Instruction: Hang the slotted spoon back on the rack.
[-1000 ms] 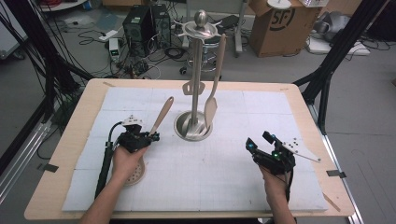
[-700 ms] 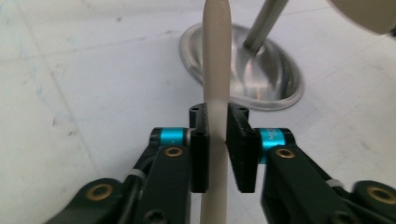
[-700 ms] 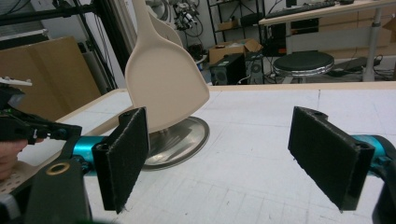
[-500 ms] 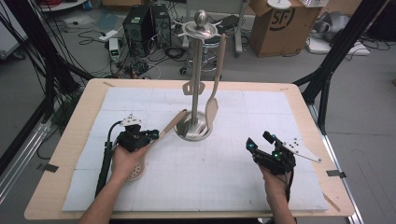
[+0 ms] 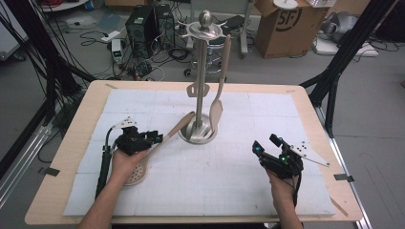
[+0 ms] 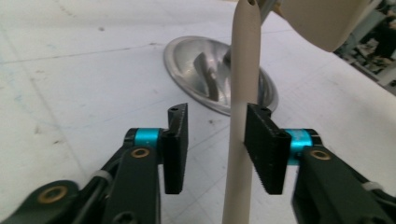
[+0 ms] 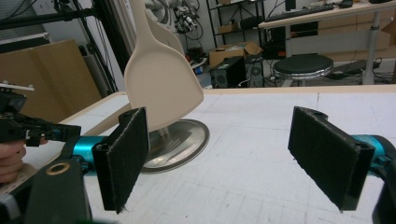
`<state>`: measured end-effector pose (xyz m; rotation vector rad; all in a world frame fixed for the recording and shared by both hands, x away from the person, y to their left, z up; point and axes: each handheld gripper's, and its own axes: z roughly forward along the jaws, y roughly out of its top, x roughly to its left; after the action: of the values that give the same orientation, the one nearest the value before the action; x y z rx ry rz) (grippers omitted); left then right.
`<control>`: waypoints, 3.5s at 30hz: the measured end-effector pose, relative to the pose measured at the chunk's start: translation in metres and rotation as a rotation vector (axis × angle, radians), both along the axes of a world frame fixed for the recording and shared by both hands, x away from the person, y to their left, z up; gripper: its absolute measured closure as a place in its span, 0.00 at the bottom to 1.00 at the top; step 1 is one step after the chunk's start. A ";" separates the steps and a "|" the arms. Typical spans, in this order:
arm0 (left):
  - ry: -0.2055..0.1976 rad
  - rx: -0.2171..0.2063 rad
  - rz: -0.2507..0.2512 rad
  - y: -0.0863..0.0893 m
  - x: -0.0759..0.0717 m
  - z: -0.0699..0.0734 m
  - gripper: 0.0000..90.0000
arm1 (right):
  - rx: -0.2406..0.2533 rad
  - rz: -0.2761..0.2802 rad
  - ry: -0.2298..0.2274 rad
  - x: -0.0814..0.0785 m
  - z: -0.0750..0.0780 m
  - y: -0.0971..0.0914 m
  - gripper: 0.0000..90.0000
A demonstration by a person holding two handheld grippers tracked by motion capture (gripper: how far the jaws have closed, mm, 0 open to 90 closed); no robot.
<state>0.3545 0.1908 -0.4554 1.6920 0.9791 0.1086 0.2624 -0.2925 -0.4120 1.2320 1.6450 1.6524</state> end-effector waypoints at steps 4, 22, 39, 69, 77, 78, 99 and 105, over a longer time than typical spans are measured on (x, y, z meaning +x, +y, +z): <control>0.021 0.068 -0.053 -0.009 0.000 -0.006 0.70 | 0.000 -0.002 -0.004 0.000 0.001 0.000 0.22; -0.164 0.088 0.016 -0.024 -0.013 0.023 0.86 | 0.001 -0.004 0.002 0.001 0.000 -0.001 0.22; -0.262 -0.076 -0.014 -0.027 -0.020 0.058 0.86 | -0.010 0.000 0.007 0.002 -0.002 0.001 0.22; -0.422 -0.286 -0.088 -0.036 -0.015 0.146 0.86 | -0.012 -0.001 0.014 0.003 -0.002 0.000 0.22; -0.401 -0.269 -0.117 -0.043 -0.006 0.154 0.86 | -0.009 -0.004 0.011 0.002 -0.002 0.000 0.22; -0.392 -0.266 -0.120 -0.044 -0.004 0.154 0.86 | -0.008 -0.004 0.011 0.002 -0.002 0.000 0.22; -0.317 -0.231 -0.032 -0.043 0.010 0.131 0.51 | 0.002 -0.008 0.009 0.001 -0.002 -0.002 0.22; -0.311 -0.144 0.033 -0.027 0.001 0.104 0.37 | -0.002 -0.002 0.009 0.002 -0.003 -0.001 0.22</control>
<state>0.3554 0.1641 -0.3519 1.4739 0.7626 0.3065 0.2642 -0.2934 -0.4146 1.2417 1.6503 1.6453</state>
